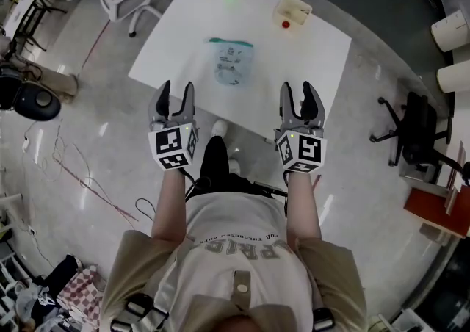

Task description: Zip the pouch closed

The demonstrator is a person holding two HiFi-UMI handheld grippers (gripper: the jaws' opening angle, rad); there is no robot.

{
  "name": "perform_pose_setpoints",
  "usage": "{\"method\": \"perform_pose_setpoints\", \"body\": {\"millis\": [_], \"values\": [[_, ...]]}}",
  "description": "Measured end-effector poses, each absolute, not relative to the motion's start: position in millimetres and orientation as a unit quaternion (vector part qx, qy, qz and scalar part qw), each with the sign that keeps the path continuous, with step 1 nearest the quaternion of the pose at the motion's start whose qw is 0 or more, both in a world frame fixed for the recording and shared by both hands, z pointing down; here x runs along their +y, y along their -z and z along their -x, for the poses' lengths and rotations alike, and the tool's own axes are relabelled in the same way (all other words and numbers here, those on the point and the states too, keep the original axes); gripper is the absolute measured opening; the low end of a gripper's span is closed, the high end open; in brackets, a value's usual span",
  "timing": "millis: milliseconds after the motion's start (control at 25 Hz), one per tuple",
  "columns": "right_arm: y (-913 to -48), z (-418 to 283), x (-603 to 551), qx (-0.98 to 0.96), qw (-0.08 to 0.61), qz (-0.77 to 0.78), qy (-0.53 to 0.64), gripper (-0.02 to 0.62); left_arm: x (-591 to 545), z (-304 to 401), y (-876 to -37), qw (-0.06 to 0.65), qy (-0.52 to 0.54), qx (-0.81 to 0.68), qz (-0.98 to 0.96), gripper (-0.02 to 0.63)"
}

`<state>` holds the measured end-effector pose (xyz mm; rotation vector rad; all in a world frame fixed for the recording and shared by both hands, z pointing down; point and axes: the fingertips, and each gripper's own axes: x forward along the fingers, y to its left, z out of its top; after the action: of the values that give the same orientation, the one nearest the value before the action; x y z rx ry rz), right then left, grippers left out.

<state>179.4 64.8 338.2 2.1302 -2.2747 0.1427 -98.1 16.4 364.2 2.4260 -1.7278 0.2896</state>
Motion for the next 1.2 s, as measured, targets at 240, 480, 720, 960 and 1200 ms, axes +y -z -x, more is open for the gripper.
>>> {"method": "perform_pose_setpoints", "body": {"millis": [240, 480, 720, 960, 1200], "values": [[-346.7, -188.4, 27.8, -0.717, 0.011, -0.694, -0.067, 0.181, -25.3, 88.2, -373.4, 0.083, -0.113, -0.555, -0.82, 0.218], [-354.2, -190.9, -14.4, -0.719, 0.008, -0.69, -0.082, 0.181, -70.6, 87.1, -384.4, 0.095, -0.129, -0.545, -0.823, 0.218], [-377.9, -187.1, -63.4, -0.733, 0.026, -0.67, -0.115, 0.181, -109.8, 74.8, -407.5, 0.122, -0.153, -0.51, -0.837, 0.218], [-400.5, -182.1, -103.7, -0.736, 0.052, -0.663, -0.13, 0.181, -144.0, 65.9, -432.9, 0.139, -0.182, -0.482, -0.846, 0.218], [-424.6, -171.9, -135.9, -0.747, 0.074, -0.643, -0.155, 0.181, -171.1, 56.6, -470.8, 0.149, -0.231, -0.441, -0.854, 0.219]]}}
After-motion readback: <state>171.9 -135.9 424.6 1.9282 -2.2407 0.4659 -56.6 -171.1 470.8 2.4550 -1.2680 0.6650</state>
